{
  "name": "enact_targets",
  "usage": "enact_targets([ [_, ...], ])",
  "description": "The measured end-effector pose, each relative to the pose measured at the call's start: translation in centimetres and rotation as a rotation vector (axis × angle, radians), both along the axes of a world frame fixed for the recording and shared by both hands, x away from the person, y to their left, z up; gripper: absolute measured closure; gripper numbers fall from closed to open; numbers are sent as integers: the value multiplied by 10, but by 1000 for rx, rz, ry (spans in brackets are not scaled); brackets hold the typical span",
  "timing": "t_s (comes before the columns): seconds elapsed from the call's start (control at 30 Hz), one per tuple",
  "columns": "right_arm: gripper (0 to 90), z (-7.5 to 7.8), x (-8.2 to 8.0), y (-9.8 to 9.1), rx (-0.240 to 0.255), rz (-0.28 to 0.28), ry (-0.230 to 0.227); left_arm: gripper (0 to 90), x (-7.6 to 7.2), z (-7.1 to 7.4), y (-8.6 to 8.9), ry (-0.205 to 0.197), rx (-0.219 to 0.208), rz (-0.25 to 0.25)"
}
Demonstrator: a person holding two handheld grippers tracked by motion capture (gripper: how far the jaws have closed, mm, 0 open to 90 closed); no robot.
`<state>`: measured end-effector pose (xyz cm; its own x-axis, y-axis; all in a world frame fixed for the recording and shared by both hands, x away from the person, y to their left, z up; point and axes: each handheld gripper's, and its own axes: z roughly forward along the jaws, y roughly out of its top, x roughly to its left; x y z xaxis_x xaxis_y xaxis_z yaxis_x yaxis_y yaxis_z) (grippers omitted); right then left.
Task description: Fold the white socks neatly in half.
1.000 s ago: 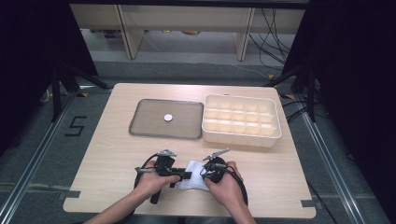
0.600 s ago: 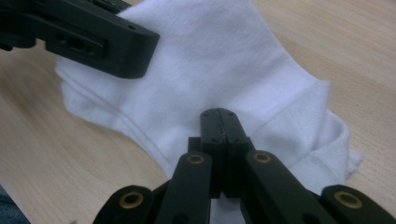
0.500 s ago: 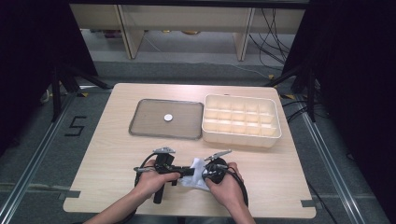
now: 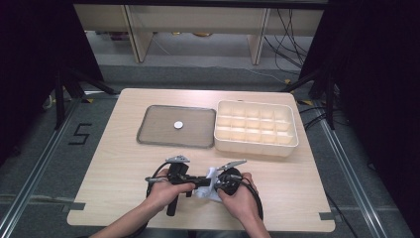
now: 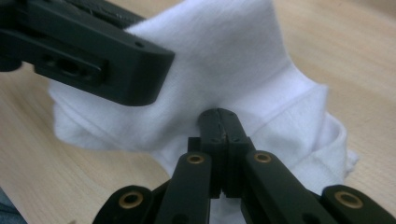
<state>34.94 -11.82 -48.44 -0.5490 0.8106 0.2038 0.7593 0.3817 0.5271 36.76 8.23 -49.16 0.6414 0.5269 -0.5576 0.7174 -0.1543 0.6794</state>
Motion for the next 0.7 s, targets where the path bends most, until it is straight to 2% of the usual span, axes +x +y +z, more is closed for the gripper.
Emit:
enact_targets([
  [0.03, 900, 6, -1, -5, 12, -16, -30, 826, 0, 0, 1, 1, 1, -1],
  [0.13, 900, 12, -2, -10, 29, -37, -37, 826, 0, 0, 1, -1, 2, -2],
  [0.17, 900, 18, -3, -19, 36, -48, -29, 825, 0, 0, 1, 0, 3, -3],
  [0.23, 900, 19, -2, -23, 32, -42, -44, 825, -1, 0, 1, -2, 3, 0],
  [0.27, 900, 21, -3, -28, 37, -56, -40, 825, -1, 0, 1, -4, 5, 3],
  [0.3, 900, 23, -4, -38, 18, -68, -42, 825, -1, 0, 1, -9, 12, 9],
  [0.43, 900, 22, -6, -49, 3, -112, -13, 825, -1, 1, 1, -14, 14, 15],
  [0.47, 900, 20, -6, -54, -6, -107, -18, 825, -1, 1, 2, -11, 10, 3],
  [0.5, 900, 18, -10, -55, -21, -142, -32, 825, -1, 1, 1, -11, 11, 5],
  [0.7, 900, 11, -13, -57, -20, -147, -18, 824, -1, 1, 1, -16, 13, 10],
])
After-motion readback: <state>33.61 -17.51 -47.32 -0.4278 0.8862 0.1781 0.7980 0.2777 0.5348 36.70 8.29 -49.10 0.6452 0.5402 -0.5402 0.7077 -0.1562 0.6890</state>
